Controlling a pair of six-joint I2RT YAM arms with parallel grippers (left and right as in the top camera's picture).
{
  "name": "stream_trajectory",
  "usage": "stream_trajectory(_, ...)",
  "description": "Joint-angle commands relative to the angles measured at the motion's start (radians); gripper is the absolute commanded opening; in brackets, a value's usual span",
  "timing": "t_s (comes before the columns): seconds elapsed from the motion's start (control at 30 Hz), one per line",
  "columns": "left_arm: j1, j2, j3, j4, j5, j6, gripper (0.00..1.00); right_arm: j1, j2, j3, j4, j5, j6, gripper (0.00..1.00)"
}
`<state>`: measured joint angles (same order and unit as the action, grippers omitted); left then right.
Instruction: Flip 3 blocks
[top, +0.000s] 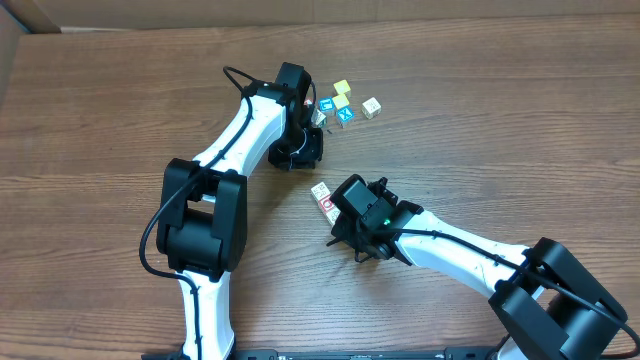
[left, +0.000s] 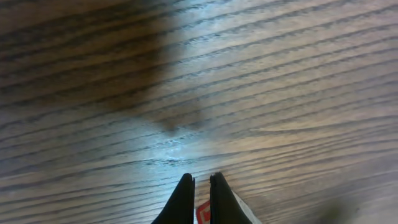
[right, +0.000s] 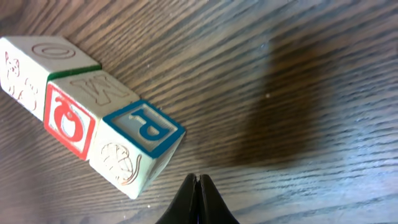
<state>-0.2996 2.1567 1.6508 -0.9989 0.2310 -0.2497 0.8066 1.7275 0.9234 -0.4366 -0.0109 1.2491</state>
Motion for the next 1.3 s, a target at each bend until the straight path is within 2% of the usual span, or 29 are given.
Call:
stream_trajectory(0.0, -0.003, 0.014, 0.009, -0.003, 0.032, 0.037, 0.04, 0.004, 0.002, -0.007, 0.006, 0.044, -0.004, 0.04)
stream_trajectory(0.63, -0.032, 0.014, -0.032, -0.021, 0.024, 0.037, 0.04, 0.004, 0.003, -0.008, 0.013, 0.054, -0.004, 0.04)
stream_trajectory(0.8, -0.044, 0.014, -0.048, -0.019, -0.033, 0.033, 0.04, 0.004, 0.003, -0.008, 0.014, 0.055, -0.004, 0.04)
stream_trajectory(1.27, -0.043, 0.014, -0.051, -0.024, -0.05, 0.034, 0.04, 0.004, 0.05, -0.008, 0.061, 0.028, -0.004, 0.04)
